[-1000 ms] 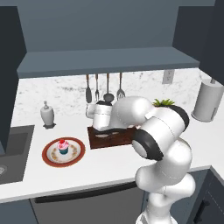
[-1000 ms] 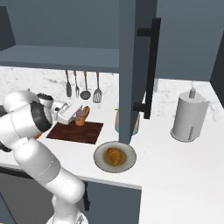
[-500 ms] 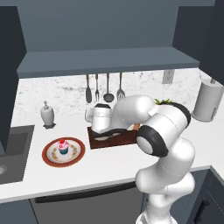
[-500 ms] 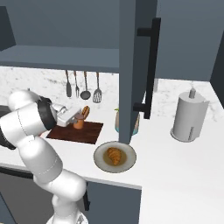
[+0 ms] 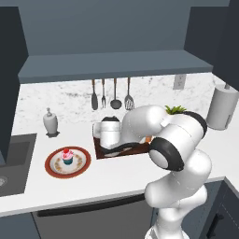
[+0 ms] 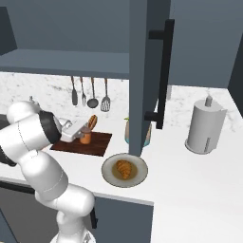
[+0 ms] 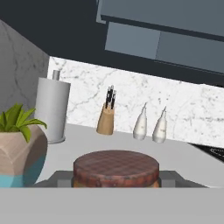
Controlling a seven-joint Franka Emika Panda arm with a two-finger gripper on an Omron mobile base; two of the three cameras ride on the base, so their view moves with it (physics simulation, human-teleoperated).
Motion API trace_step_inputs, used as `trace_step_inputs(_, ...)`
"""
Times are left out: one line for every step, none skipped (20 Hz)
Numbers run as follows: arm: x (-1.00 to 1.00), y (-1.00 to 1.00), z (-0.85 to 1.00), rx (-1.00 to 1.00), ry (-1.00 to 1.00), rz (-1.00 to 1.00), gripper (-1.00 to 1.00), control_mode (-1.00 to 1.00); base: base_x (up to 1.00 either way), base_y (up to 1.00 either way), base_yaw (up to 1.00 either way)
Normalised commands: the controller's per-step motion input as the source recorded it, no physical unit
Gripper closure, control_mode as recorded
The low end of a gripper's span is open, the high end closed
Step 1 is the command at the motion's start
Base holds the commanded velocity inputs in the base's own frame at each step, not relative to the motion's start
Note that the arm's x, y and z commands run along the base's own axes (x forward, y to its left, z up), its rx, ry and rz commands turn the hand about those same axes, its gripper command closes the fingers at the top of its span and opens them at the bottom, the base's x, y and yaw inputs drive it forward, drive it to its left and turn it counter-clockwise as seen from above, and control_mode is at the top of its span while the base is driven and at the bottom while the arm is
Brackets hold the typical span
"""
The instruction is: From the different types of pastries on the counter, select a croissant and place it on the cutting board. Then retrieve a jar of jam from the cabinet and place it alongside the croissant on the cutting board.
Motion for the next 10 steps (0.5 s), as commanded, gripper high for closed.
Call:
trace_step_inputs(0.00, 0.00, -0.22, -0.05, -0.07, 0.00, 1.00, -1.00, 0.00, 0.00, 0.00)
trace_step_inputs(0.01, 0.00, -0.23, -0.05, -0.09, 0.00, 1.00, -1.00, 0.00, 0.00, 0.00)
trace_step_inputs(0.02, 0.00, -0.24, -0.05, -0.10, 0.00, 1.00, -1.00, 0.00, 0.00, 0.00)
trace_step_inputs(0.06, 0.00, -0.26, -0.05, -0.10, 0.00, 1.00, -1.00, 0.00, 0.00, 0.00)
trace_step_inputs(0.03, 0.00, -0.26, -0.05, -0.10, 0.00, 1.00, -1.00, 0.00, 0.00, 0.00)
trace_step_inputs(0.01, 0.00, -0.26, -0.06, -0.11, 0.00, 1.00, -1.00, 0.00, 0.00, 0.00)
trace_step_inputs(0.00, 0.00, -0.32, -0.07, -0.11, 0.00, 1.00, -1.00, 0.00, 0.00, 0.00)
trace_step_inputs(0.00, 0.00, -0.32, -0.07, -0.11, 0.00, 1.00, -1.00, 0.00, 0.00, 0.00)
trace_step_inputs(0.00, 0.00, -0.32, -0.07, -0.12, 0.00, 1.00, -1.00, 0.00, 0.00, 0.00)
trace_step_inputs(0.00, 0.00, -0.32, -0.07, -0.12, 0.00, 1.00, -1.00, 0.00, 0.00, 0.00)
